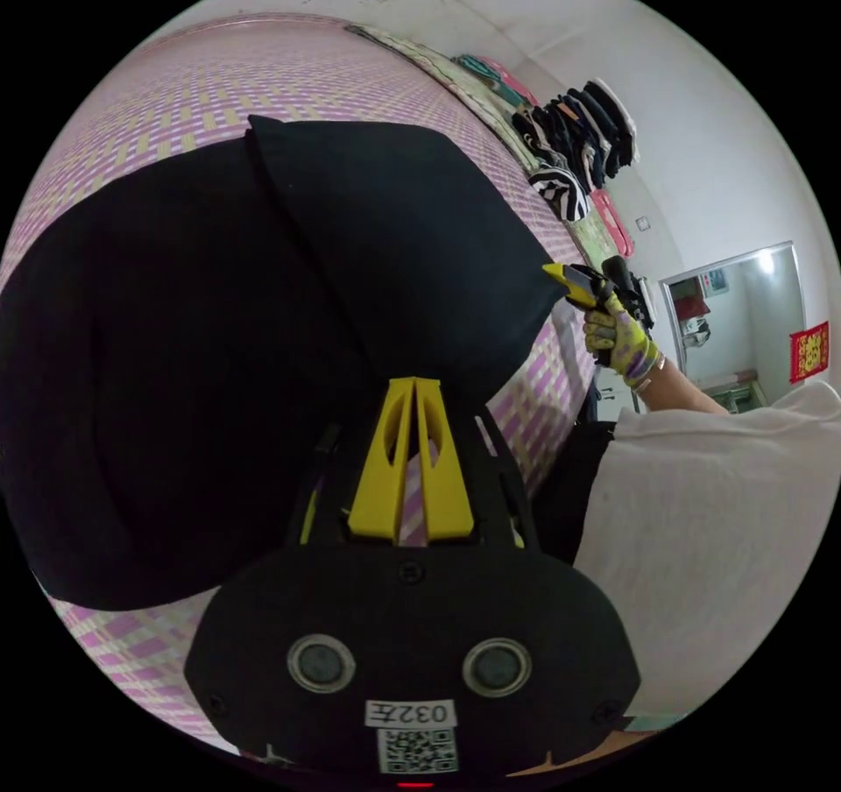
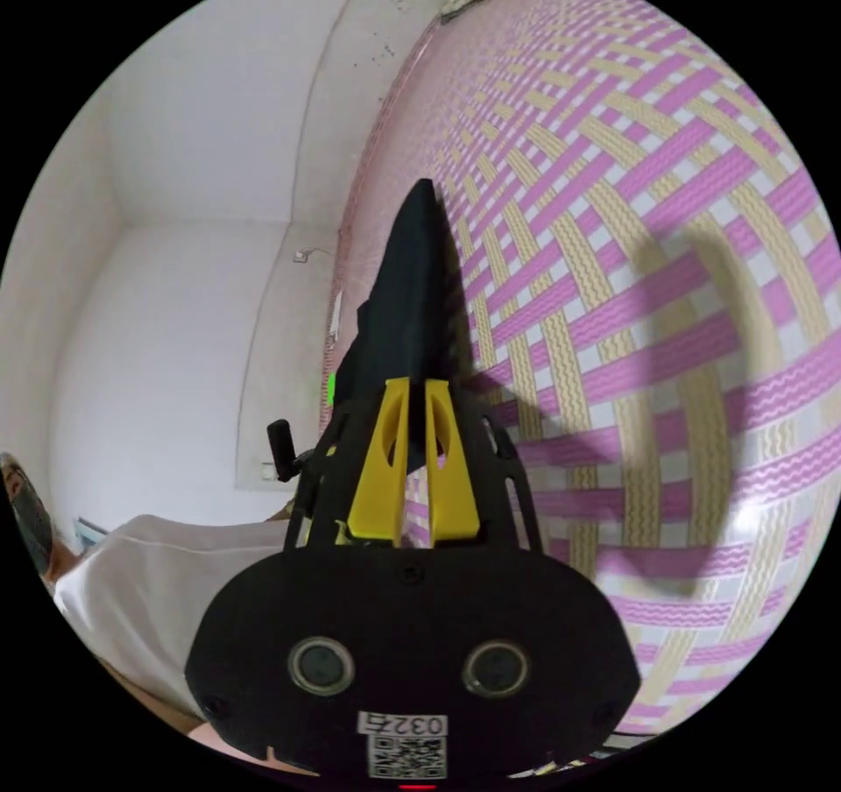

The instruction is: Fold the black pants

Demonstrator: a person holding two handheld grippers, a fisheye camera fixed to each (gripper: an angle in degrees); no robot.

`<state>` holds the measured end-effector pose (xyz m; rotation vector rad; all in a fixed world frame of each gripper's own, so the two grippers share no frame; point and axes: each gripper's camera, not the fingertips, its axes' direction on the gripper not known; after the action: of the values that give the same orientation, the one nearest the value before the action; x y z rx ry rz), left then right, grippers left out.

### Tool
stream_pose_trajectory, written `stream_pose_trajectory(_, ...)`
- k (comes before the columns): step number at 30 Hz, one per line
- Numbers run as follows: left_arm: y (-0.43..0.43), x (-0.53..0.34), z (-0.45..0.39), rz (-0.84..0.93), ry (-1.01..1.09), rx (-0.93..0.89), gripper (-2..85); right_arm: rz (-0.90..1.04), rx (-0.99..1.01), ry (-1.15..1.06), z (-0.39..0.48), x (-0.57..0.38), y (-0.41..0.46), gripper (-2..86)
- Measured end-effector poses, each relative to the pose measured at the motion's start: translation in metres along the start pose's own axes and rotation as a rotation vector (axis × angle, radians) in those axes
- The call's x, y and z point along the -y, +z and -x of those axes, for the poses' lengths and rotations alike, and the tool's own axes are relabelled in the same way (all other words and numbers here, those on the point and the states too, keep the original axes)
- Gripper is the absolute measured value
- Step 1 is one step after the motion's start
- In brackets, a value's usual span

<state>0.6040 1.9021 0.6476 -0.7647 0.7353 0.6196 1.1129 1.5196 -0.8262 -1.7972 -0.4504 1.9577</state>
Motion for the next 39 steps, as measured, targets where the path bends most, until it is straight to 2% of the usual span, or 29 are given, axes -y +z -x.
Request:
stream_pose_trajectory(4, 0.028, 0.038, -0.03, 0.062, 0.039, -0.056, -0.9, -0.108, 0.013, -0.025, 0.005, -0.007, -0.057, 0.6)
stream_pose_trajectory(7, 0.076, 0.085, -0.075, 0.154, 0.093, -0.124, -0.9, -0.215, -0.086, 0.0, -0.008, -0.022, -0.123, 0.4)
stream_pose_trajectory(9, 0.118, 0.126, -0.113, 0.237, 0.113, -0.176, -0.9, -0.304, -0.15, 0.103, -0.037, -0.039, -0.173, 0.4)
stream_pose_trajectory(12, 0.161, 0.168, -0.147, 0.362, 0.169, -0.246, -0.9, -0.374, -0.218, 0.207, -0.066, -0.059, -0.212, 0.5)
stream_pose_trajectory(15, 0.18, 0.188, -0.15, 0.423, 0.18, -0.303, -0.9, -0.39, -0.232, 0.217, -0.069, -0.065, -0.219, 0.5)
stream_pose_trajectory(17, 0.175, 0.188, -0.141, 0.404, 0.162, -0.349, -0.9, -0.386, -0.265, 0.176, -0.051, -0.061, -0.215, 0.6)
stream_pose_trajectory(22, 0.111, 0.159, -0.088, 0.185, 0.057, -0.426, -0.9, -0.348, -0.422, 0.007, 0.03, -0.041, -0.192, 0.6)
stream_pose_trajectory(26, 0.047, 0.118, -0.023, -0.029, -0.085, -0.435, -0.9, -0.283, -0.565, -0.223, 0.132, -0.02, -0.144, 0.5)
stream_pose_trajectory(31, -0.005, 0.065, 0.031, -0.157, -0.196, -0.331, -0.9, -0.137, -0.601, -0.555, 0.262, -0.007, -0.044, 0.4)
stream_pose_trajectory(33, -0.019, 0.038, 0.054, -0.21, -0.261, -0.293, -0.9, -0.036, -0.55, -0.709, 0.314, -0.015, 0.026, 0.6)
stream_pose_trajectory(36, -0.024, 0.007, 0.083, -0.271, -0.356, -0.305, -0.9, 0.156, -0.445, -0.833, 0.341, -0.035, 0.131, 1.4)
stream_pose_trajectory(39, -0.026, -0.017, 0.104, -0.339, -0.416, -0.324, -0.9, 0.33, -0.371, -0.825, 0.314, -0.049, 0.242, 1.6)
